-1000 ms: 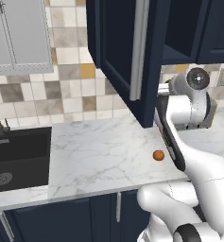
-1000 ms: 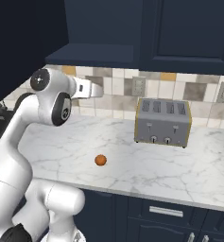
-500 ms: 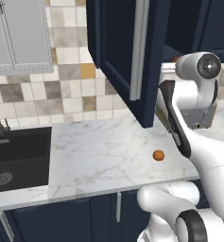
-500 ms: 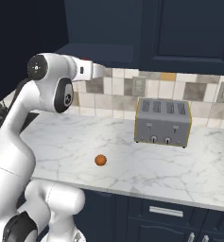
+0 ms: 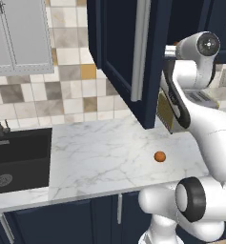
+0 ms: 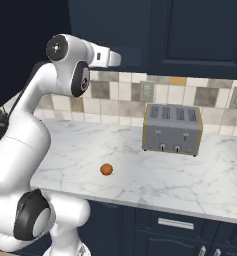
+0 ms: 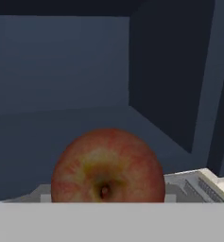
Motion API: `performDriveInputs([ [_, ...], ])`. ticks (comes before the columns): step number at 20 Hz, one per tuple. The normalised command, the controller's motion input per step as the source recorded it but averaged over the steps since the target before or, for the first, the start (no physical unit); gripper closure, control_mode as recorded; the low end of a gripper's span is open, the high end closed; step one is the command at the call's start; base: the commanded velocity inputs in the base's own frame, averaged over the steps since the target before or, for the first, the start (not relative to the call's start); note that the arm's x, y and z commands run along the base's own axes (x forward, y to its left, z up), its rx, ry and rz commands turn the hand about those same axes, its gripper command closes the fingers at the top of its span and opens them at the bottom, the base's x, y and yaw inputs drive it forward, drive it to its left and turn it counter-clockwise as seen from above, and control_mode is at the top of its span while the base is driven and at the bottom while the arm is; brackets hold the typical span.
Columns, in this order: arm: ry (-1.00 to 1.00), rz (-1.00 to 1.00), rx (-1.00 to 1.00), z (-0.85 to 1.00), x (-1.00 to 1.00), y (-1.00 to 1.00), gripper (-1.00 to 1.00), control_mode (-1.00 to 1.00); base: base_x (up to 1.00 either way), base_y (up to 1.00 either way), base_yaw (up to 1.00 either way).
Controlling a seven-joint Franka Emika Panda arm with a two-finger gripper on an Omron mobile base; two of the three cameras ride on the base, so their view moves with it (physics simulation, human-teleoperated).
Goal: Pick the apple, tangerine from the counter and place them in the cabinet. Then close the cabinet.
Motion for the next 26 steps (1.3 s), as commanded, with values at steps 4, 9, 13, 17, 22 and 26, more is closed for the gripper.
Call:
performDriveInputs([
  [4, 0.06, 0.0, 0.11, 0.0, 0.92, -0.12, 1.0, -1.0, 0.0, 0.0, 0.0],
  [9, 0.0, 0.0, 0.04, -0.01, 0.85, -0.02, 1.0, -1.0, 0.0, 0.0, 0.0],
  [13, 0.0, 0.0, 0.0, -0.21, 0.73, 0.0, 1.0, -1.0, 0.0, 0.0, 0.0],
  [17, 0.0, 0.0, 0.0, -0.19, 0.64, 0.0, 1.0, -1.0, 0.0, 0.0, 0.0],
  [22, 0.0, 0.0, 0.0, -0.04, 0.2, 0.0, -1.0, -1.0, 0.0, 0.0, 0.0],
  [26, -0.06, 0.0, 0.0, 0.05, -0.29, 0.0, -1.0, -1.0, 0.0, 0.0, 0.0],
])
